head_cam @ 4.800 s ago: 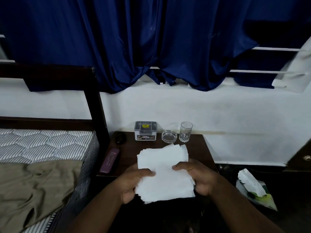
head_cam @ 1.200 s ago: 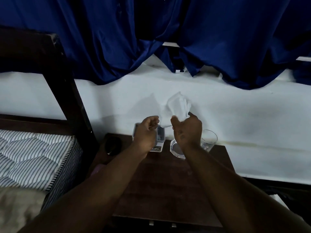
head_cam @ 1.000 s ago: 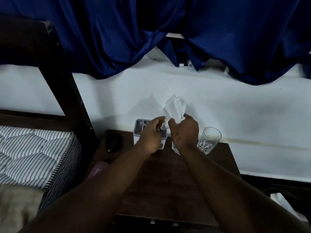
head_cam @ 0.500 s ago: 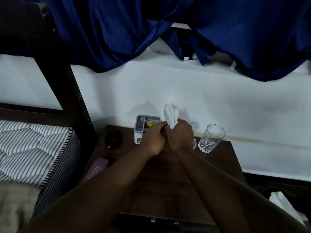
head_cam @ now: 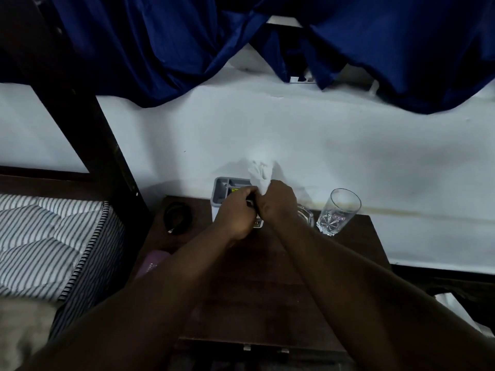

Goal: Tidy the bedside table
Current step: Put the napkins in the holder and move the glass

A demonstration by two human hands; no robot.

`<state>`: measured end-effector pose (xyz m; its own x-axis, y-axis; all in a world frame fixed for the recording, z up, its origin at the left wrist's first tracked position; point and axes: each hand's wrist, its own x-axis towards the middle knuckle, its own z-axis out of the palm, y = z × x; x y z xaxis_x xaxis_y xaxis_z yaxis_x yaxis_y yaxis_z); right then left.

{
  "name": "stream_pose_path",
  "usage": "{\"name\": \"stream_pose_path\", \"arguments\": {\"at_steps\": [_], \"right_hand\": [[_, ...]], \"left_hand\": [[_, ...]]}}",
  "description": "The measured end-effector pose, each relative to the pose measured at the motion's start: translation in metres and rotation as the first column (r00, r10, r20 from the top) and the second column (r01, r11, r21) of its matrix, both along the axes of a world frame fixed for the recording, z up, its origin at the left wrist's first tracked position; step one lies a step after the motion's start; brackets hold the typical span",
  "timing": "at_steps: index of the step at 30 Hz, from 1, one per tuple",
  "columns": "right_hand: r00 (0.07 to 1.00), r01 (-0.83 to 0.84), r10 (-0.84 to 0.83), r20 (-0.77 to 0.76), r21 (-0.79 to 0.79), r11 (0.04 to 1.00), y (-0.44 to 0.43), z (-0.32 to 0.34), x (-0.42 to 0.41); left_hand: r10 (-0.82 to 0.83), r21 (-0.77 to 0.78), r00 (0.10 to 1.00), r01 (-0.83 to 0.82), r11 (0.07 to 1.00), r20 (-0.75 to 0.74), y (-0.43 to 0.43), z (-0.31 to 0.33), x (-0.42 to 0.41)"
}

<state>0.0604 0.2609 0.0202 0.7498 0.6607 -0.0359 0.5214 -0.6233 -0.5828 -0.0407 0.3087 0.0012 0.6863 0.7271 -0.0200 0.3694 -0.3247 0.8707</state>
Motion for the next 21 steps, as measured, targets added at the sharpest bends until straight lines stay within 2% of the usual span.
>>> {"name": "stream_pose_path", "arguments": {"at_steps": [5,10,15,21], "right_hand": [[0.998,-0.033,0.033,-0.051,0.007,0.999,0.0,-0.001,-0.001],[0.98,0.007,-0.001,-0.197,0.031,0.999,-0.024,0.009,-0.002],[0.983,-0.057,0.062,-0.171,0.034,0.998,-0.058,0.017,0.0],[0.991,-0.042,0.058,-0.124,0.126,0.991,-0.106,0.042,0.023]], "left_hand": [[0.016,0.05,1.0,-0.015,0.999,-0.002,-0.006,0.002,-0.004],[0.085,0.078,0.996,-0.085,0.993,0.008,-0.019,0.002,-0.011],[0.267,0.1,0.96,-0.275,0.956,0.082,-0.048,0.012,-0.01],[0.189,0.073,0.955,-0.21,0.975,0.229,-0.092,0.034,0.022]]}}
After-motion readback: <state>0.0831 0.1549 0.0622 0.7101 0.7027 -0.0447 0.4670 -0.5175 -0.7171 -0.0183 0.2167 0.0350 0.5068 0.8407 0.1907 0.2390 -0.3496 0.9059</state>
